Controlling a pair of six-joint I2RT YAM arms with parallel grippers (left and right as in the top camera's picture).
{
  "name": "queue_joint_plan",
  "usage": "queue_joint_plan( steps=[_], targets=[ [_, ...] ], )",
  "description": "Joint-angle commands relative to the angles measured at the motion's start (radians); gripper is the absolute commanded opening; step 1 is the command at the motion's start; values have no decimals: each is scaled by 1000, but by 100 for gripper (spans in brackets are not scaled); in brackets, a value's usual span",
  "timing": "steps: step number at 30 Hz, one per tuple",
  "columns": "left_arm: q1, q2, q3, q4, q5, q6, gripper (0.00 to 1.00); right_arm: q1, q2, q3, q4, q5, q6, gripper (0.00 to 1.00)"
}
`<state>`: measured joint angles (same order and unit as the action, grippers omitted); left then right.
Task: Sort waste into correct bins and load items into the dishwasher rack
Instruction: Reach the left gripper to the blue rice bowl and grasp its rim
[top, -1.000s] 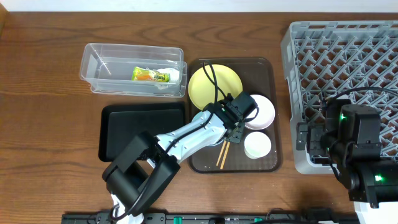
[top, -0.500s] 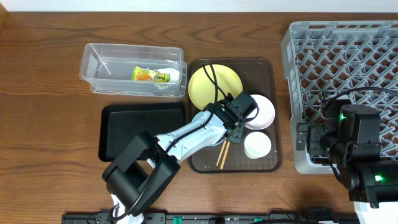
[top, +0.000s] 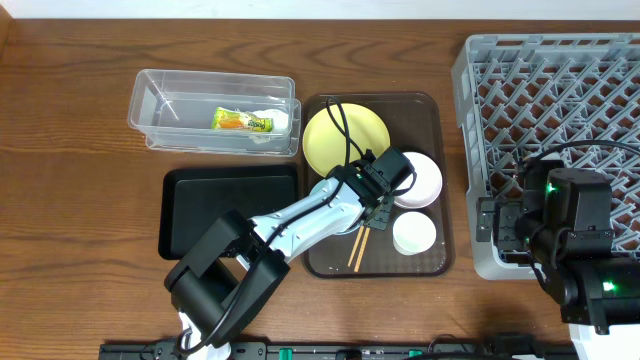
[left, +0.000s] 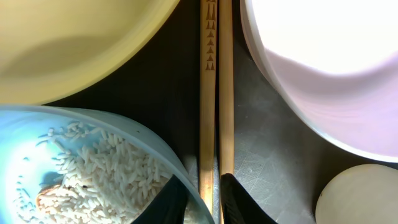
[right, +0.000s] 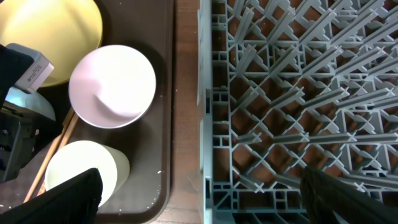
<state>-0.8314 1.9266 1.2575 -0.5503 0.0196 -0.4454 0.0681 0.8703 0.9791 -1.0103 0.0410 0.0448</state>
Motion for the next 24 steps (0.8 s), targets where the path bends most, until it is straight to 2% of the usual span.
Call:
queue_joint_plan(
  steps=[1,7,11,18,24],
  targets=[
    [0,16,-11,-2,-5,3,19,7,-2,18,-3,-2,7,99],
    [-8,17,-32,-2,-5,-2,9,7,-2,18,-4,-19,7,99],
    [-13,17,-40,13,-5,-4,6,7,-2,18,-3,-19,6,99],
    [-12,9,-35,6,-8,-3,6,7,-2,18,-3,-19,6,99],
    [-11,-81,13,-70,-38,7,6,7,-2,18,-8,-19,7,99]
  ],
)
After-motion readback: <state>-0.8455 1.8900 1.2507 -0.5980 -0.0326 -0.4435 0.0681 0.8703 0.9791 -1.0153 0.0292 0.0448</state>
